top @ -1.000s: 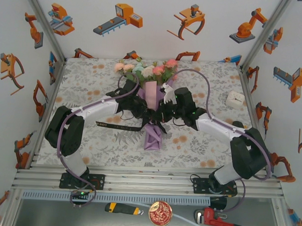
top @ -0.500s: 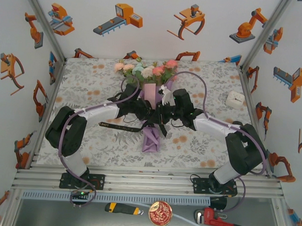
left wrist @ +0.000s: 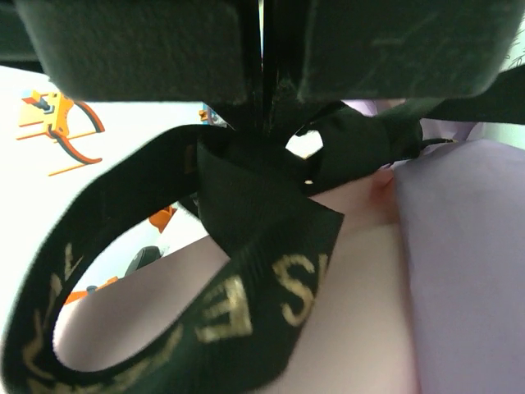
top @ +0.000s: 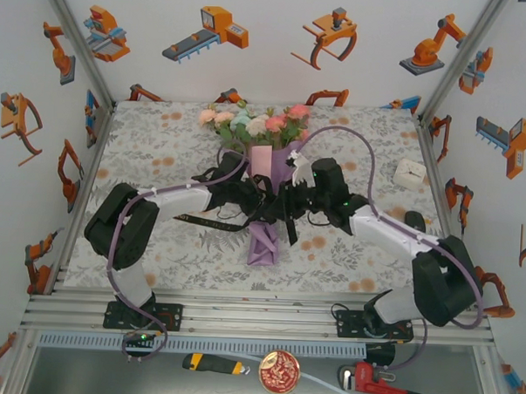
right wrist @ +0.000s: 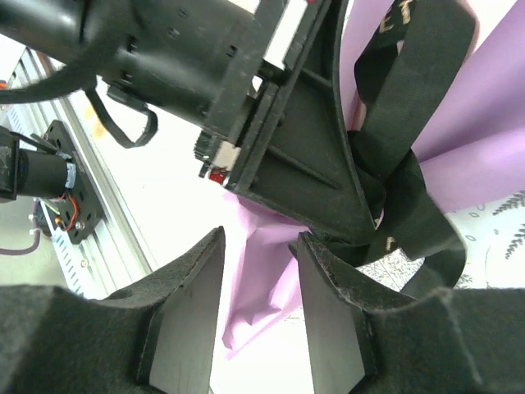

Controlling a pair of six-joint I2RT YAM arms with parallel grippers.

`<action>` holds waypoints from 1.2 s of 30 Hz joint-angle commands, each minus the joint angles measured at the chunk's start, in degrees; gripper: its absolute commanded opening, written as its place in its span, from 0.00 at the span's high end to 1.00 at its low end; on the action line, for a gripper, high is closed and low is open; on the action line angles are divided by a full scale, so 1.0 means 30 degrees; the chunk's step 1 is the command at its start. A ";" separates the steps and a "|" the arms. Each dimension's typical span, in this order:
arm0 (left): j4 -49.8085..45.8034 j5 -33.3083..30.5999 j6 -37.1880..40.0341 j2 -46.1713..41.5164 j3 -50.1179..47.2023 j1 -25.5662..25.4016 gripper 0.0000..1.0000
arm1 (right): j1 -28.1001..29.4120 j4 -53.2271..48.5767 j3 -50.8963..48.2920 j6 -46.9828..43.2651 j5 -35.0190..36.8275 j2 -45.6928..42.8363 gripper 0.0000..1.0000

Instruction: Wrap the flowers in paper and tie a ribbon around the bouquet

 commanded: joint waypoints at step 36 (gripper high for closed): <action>-0.1160 -0.0304 -0.0048 0.0240 0.0878 0.0907 1.00 | -0.0568 1.1415 -0.4292 0.1303 -0.0518 0.3513 0.53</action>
